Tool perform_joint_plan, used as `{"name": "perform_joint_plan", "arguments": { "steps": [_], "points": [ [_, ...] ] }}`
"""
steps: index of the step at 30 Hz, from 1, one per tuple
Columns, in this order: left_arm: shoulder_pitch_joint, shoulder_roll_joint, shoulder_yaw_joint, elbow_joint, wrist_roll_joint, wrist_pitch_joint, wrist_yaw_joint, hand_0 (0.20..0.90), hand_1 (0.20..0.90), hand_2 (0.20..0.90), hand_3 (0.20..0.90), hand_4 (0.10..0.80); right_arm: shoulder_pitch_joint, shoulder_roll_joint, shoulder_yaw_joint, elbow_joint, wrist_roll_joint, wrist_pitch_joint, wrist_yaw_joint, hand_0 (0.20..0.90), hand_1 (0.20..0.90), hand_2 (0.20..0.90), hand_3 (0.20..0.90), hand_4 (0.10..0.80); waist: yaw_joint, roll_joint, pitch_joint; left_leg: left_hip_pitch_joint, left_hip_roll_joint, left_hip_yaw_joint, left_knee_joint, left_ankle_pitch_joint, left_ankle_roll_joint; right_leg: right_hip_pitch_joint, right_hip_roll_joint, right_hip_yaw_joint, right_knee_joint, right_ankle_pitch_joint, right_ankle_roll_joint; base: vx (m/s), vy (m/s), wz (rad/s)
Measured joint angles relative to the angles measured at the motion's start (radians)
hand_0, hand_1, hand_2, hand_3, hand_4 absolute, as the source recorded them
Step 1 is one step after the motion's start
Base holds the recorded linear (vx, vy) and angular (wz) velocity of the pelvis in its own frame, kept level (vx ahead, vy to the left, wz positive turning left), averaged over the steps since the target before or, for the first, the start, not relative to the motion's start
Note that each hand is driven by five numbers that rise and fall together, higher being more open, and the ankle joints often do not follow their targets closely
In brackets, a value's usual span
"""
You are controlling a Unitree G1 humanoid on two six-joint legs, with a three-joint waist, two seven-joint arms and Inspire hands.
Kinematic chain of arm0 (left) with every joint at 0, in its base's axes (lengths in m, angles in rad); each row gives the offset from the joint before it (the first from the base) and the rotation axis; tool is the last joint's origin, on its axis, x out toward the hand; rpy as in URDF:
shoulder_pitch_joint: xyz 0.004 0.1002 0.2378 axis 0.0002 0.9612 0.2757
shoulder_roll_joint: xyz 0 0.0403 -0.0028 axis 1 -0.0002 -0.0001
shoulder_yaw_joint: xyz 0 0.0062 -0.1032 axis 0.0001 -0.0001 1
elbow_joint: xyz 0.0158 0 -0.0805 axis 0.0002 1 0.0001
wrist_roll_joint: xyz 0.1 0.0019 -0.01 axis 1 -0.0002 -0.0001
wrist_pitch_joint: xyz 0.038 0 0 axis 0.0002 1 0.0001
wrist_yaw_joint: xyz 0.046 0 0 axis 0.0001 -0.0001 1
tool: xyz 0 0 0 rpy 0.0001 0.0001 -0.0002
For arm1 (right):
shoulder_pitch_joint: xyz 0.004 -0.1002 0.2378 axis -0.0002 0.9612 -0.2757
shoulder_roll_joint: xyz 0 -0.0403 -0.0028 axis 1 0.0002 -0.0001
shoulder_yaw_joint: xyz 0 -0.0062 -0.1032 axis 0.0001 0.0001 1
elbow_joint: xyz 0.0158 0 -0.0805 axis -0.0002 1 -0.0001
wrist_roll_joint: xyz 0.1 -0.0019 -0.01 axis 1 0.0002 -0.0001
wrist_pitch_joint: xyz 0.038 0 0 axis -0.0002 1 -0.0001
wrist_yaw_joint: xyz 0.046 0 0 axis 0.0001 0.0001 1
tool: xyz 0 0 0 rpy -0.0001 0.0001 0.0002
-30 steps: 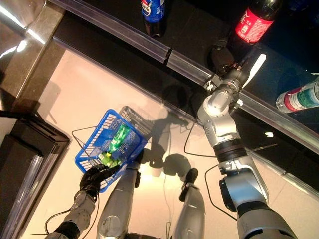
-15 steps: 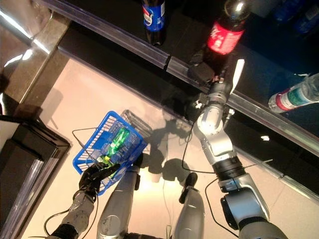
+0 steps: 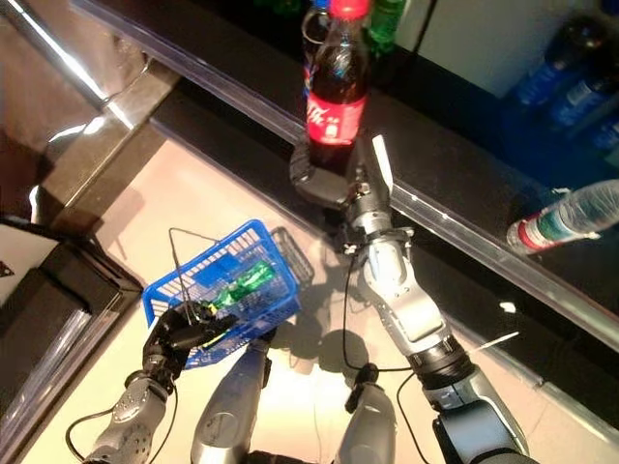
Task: Pick up the drink and place into the basket.
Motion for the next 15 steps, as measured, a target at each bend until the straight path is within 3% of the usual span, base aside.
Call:
{"name": "perform_joint_plan", "arguments": {
  "steps": [3,7,15],
  "points": [
    [0.000,0.032,0.000,-0.050,0.038,0.011,-0.035,0.300,0.300,0.300,0.200,0.100,0.000,0.000,0.067,0.000,0.019,0.043,0.015,0.300,0.300,0.300,0.200,0.100,0.040,-0.001,0.000,0.005,-0.002,-0.005,-0.003,0.001,-0.005,0.010,-0.001,-0.008,-0.003,-0.005,0.002,0.008,-0.041,0.11],
    [-0.001,0.074,-0.003,-0.113,0.046,0.045,-0.082,0.300,0.300,0.300,0.200,0.100,0.001,0.007,0.137,0.035,0.032,0.053,0.022,0.300,0.300,0.300,0.200,0.100,0.058,-0.002,-0.001,0.024,-0.008,-0.044,-0.014,0.002,-0.008,0.074,-0.001,-0.066,-0.033,-0.011,0.005,-0.009,-0.049,0.33],
    [-0.001,0.149,-0.009,-0.236,0.040,0.071,-0.197,0.300,0.300,0.300,0.200,0.100,-0.003,0.069,0.144,0.162,0.051,0.053,0.019,0.300,0.300,0.300,0.200,0.100,0.132,-0.002,-0.001,0.032,-0.022,-0.103,-0.036,0.008,-0.018,0.117,0.002,-0.115,-0.038,-0.042,0.007,-0.005,-0.050,0.24]
  ]
}}
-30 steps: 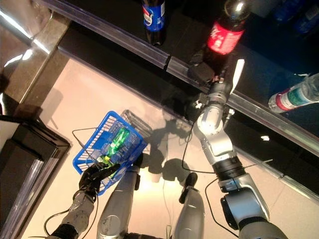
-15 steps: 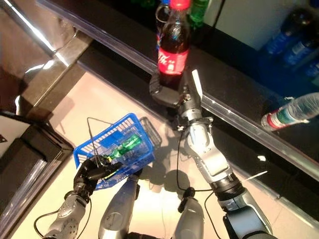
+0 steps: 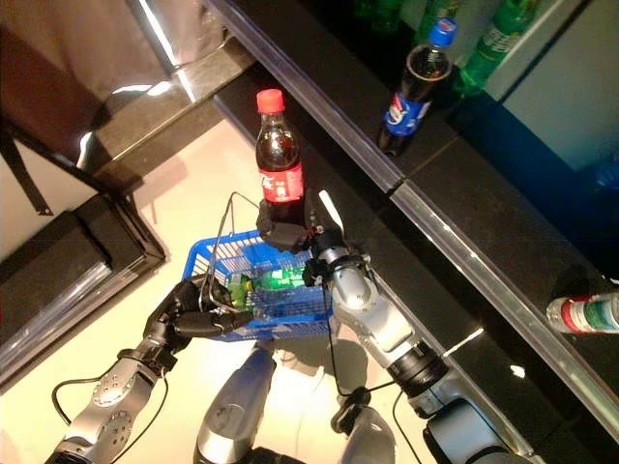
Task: Pick up the drink and place into the basket.
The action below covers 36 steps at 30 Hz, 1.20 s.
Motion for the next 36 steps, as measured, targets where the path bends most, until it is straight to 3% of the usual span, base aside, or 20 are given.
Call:
{"name": "perform_joint_plan", "arguments": {
  "steps": [8,19,24,36],
  "points": [
    [-0.012,0.056,0.001,-0.014,-0.030,0.016,-0.055,0.300,0.300,0.300,0.200,0.100,-0.026,0.055,0.043,0.237,-0.005,0.000,-0.018,0.300,0.300,0.300,0.200,0.100,0.042,-0.001,0.000,-0.001,-0.007,-0.042,-0.015,0.004,-0.006,0.023,0.003,-0.049,-0.021,-0.008,0.002,0.019,-0.059,0.15],
    [-0.021,0.101,0.003,-0.019,-0.065,0.057,-0.122,0.300,0.300,0.300,0.200,0.100,-0.033,0.114,0.107,0.410,-0.078,-0.018,0.018,0.300,0.300,0.300,0.200,0.100,0.073,-0.004,-0.001,-0.001,-0.012,-0.056,-0.022,0.005,-0.008,0.034,0.008,-0.054,-0.034,-0.013,0.004,0.009,-0.025,0.04],
    [-0.042,0.101,0.001,-0.019,-0.073,0.093,-0.122,0.300,0.300,0.300,0.200,0.100,-0.089,0.130,0.142,0.536,-0.155,-0.036,0.088,0.300,0.300,0.300,0.200,0.100,0.073,-0.015,-0.003,-0.001,-0.012,-0.057,-0.025,0.005,-0.008,0.034,0.007,-0.055,-0.033,-0.015,0.004,0.000,0.000,0.00],
    [-0.057,0.110,0.001,-0.046,-0.072,0.154,-0.121,0.300,0.300,0.300,0.200,0.100,-0.202,0.148,0.240,0.731,-0.551,0.048,0.392,0.300,0.300,0.300,0.200,0.100,0.095,-0.018,-0.003,0.001,-0.017,-0.079,-0.030,0.007,-0.011,0.049,0.007,-0.080,-0.034,-0.027,0.005,0.031,-0.032,0.06]
  ]
}}
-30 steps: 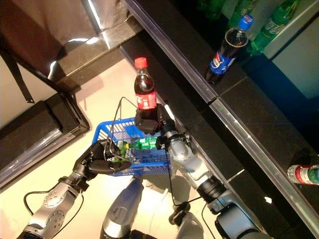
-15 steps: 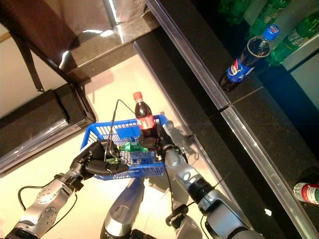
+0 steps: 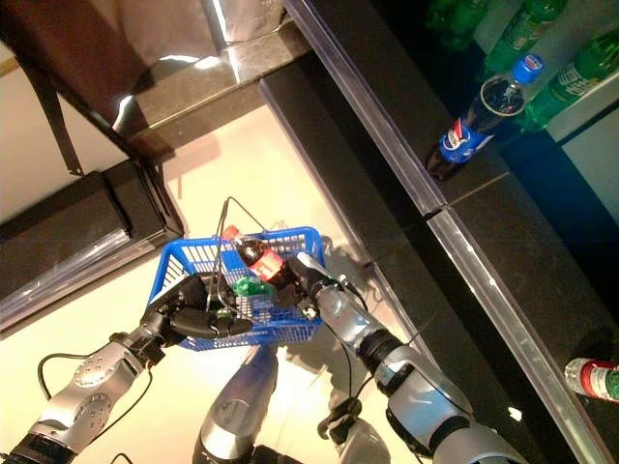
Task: Pick up the drink and place into the basket.
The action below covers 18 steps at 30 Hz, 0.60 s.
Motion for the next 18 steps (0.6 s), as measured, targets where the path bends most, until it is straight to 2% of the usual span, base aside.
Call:
{"name": "perform_joint_plan", "arguments": {
  "steps": [3,7,12,18],
  "points": [
    [0.009,0.014,-0.005,-0.078,0.000,0.019,-0.022,0.300,0.300,0.300,0.200,0.100,0.015,0.034,0.012,0.085,-0.034,0.038,0.064,0.300,0.300,0.300,0.200,0.100,0.038,0.000,0.000,0.000,-0.007,-0.009,0.000,0.000,0.000,0.006,-0.002,-0.001,0.000,-0.004,0.002,0.028,-0.033,0.10],
    [0.009,0.038,-0.041,-0.112,0.011,0.029,-0.041,0.300,0.300,0.300,0.200,0.100,0.019,0.039,0.017,0.149,-0.109,0.084,0.105,0.300,0.300,0.300,0.200,0.100,0.042,-0.001,0.000,0.001,-0.014,-0.022,0.001,0.000,0.000,0.012,0.000,0.001,0.004,-0.009,0.004,0.010,-0.015,0.10],
    [0.007,0.017,-0.045,-0.132,0.034,0.056,-0.044,0.300,0.300,0.300,0.200,0.100,-0.004,0.068,0.029,0.217,-0.190,0.136,0.122,0.300,0.300,0.300,0.200,0.100,0.038,-0.001,0.000,0.004,-0.014,-0.022,0.000,0.002,0.000,0.010,-0.002,0.003,0.013,-0.011,0.002,0.027,-0.004,0.00],
    [-0.011,0.012,-0.044,-0.164,0.033,0.060,-0.044,0.300,0.300,0.300,0.200,0.100,-0.009,0.097,0.043,0.266,-0.269,0.215,0.156,0.300,0.300,0.300,0.200,0.100,0.063,-0.001,0.000,0.005,-0.016,-0.024,-0.001,0.004,-0.003,0.012,-0.005,0.000,0.016,-0.018,0.002,0.025,0.010,0.02]
  ]
}}
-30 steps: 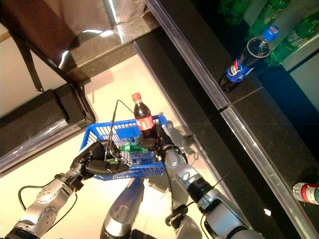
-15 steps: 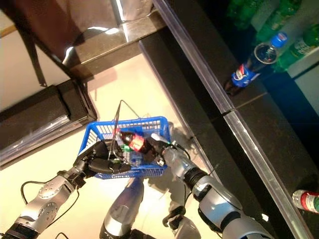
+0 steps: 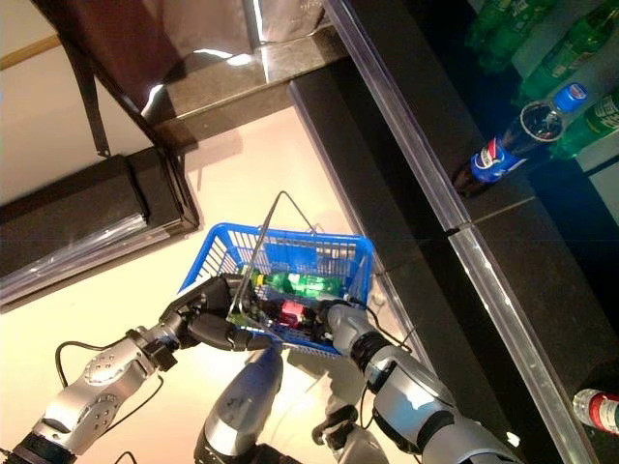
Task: Pick up the drink and place into the basket.
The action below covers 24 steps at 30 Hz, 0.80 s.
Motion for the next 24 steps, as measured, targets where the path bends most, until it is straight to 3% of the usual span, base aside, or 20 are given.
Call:
{"name": "perform_joint_plan", "arguments": {
  "steps": [3,4,5,14,24],
  "points": [
    [-0.001,-0.003,-0.001,-0.006,0.001,0.017,0.000,0.300,0.300,0.300,0.200,0.100,-0.001,0.013,-0.002,0.035,0.000,0.019,0.015,0.326,0.326,0.326,0.230,0.130,-0.004,0.000,0.000,0.006,-0.005,0.000,0.000,0.000,0.000,0.006,-0.004,0.000,-0.001,0.000,0.000,0.012,0.048,0.01],
    [-0.004,-0.007,-0.001,-0.006,0.002,0.027,0.001,0.300,0.300,0.300,0.200,0.100,0.001,0.015,-0.004,0.038,0.000,0.022,0.015,0.808,0.808,0.808,0.793,0.693,-0.005,0.000,0.000,0.011,-0.005,0.000,0.000,0.000,0.000,0.012,-0.004,0.000,-0.002,-0.001,0.001,0.007,0.044,0.01],
    [-0.005,-0.008,-0.001,-0.006,0.002,0.030,0.001,0.300,0.300,0.300,0.200,0.100,0.003,0.017,-0.012,0.046,0.001,0.022,0.012,0.900,0.900,0.900,0.900,0.800,-0.006,0.000,0.000,0.014,-0.005,0.000,0.000,0.000,0.000,0.014,-0.005,0.000,-0.001,-0.001,0.001,0.006,0.034,0.01],
    [-0.005,-0.007,-0.005,-0.006,0.002,0.043,0.006,0.300,0.300,0.300,0.200,0.100,0.016,0.039,-0.063,0.103,0.032,-0.014,-0.093,0.900,0.900,0.900,0.900,0.800,-0.008,0.000,0.000,0.014,-0.010,-0.001,-0.011,0.003,0.004,0.012,-0.011,-0.002,0.000,-0.003,0.004,-0.003,0.020,0.01],
    [-0.005,0.005,-0.027,-0.007,0.002,0.045,0.007,0.300,0.300,0.300,0.200,0.100,0.034,0.019,-0.097,0.092,0.241,-0.083,-0.211,0.900,0.900,0.900,0.900,0.800,-0.014,0.000,0.000,0.029,-0.011,0.001,-0.021,0.004,0.006,0.032,-0.009,-0.003,-0.023,0.005,0.015,0.000,0.004,0.00]
  ]
}}
